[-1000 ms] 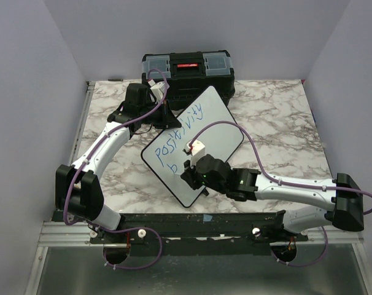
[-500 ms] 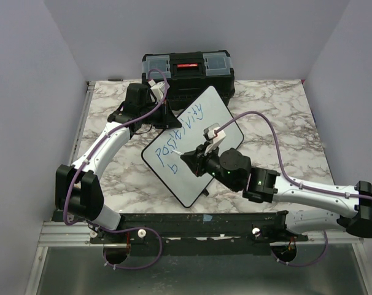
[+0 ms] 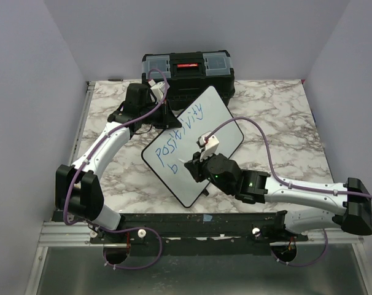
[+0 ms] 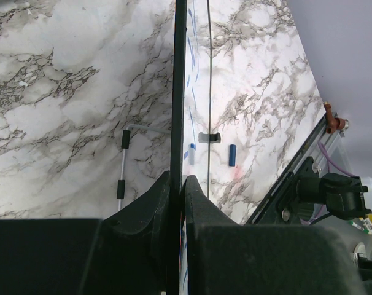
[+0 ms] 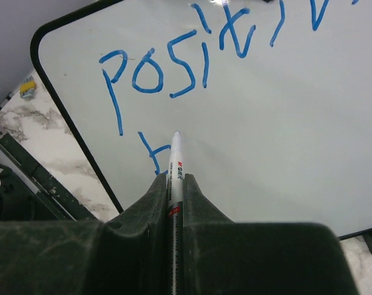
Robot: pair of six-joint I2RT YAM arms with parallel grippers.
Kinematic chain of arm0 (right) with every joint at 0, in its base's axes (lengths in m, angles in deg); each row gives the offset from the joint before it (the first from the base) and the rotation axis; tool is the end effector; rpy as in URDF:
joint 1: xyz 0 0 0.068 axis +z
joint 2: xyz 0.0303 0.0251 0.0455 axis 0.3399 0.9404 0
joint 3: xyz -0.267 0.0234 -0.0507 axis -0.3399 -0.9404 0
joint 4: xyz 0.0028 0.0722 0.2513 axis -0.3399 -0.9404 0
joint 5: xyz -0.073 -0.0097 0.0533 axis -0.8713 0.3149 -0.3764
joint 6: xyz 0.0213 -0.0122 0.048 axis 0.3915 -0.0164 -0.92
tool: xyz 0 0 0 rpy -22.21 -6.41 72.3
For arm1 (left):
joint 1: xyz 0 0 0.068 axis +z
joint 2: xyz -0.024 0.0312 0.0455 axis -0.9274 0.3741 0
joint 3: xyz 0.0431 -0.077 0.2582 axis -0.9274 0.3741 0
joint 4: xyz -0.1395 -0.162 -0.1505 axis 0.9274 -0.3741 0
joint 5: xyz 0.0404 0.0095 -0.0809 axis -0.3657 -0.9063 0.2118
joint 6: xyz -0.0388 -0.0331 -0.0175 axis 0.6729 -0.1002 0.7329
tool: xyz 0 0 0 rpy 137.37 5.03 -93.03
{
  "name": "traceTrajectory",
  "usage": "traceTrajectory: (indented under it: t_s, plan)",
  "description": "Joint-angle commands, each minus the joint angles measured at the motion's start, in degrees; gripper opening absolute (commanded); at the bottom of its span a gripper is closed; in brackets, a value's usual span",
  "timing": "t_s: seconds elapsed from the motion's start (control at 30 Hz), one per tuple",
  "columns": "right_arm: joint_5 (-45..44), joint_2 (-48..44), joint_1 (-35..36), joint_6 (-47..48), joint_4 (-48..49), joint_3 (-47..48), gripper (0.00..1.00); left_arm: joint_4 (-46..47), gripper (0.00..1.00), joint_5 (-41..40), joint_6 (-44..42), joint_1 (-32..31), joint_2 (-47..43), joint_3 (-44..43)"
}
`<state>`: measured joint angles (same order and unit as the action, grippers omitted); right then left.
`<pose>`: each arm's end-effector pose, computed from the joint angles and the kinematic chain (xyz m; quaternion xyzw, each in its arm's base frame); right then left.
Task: Write a sentence on the whiteboard
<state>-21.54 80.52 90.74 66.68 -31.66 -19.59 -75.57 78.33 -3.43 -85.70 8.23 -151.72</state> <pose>0.1069 0.2569 0.3027 -0.1935 0.7815 0.2712 0.5275 0.3167 -0.1233 0.3197 0.1153 0.8438 -0.4139 0.3214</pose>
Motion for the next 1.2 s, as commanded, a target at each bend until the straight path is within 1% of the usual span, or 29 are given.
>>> traceTrajectory:
  t_s: [0.0, 0.37, 0.67, 0.7, 1.17]
  plan:
    - [1.5, 1.8, 0.0, -0.6, -1.2, 0.3, 0.01, 1.4, 0.0, -3.1, -3.4, 0.4, -0.5, -0.2]
    - [1.7, 4.6, 0.0, 0.0, -0.3, 1.8, 0.01, 1.5, 0.0, -2.8, -3.3, 0.3, -0.6, 0.0]
    - [0.1, 5.5, 0.0, 0.2, 0.2, 2.2, 0.01, 1.6, 0.0, -2.6, -3.3, 0.4, -0.5, 0.1]
    - [0.1, 5.6, 0.0, 0.2, 1.8, 2.2, 0.01, 1.6, 0.0, -2.6, -3.3, 0.4, -0.5, 0.1]
    - [-1.3, 7.4, 0.0, 0.8, 1.8, 2.7, 0.01, 1.6, 0.0, -2.5, -3.3, 0.4, -0.5, 0.1]
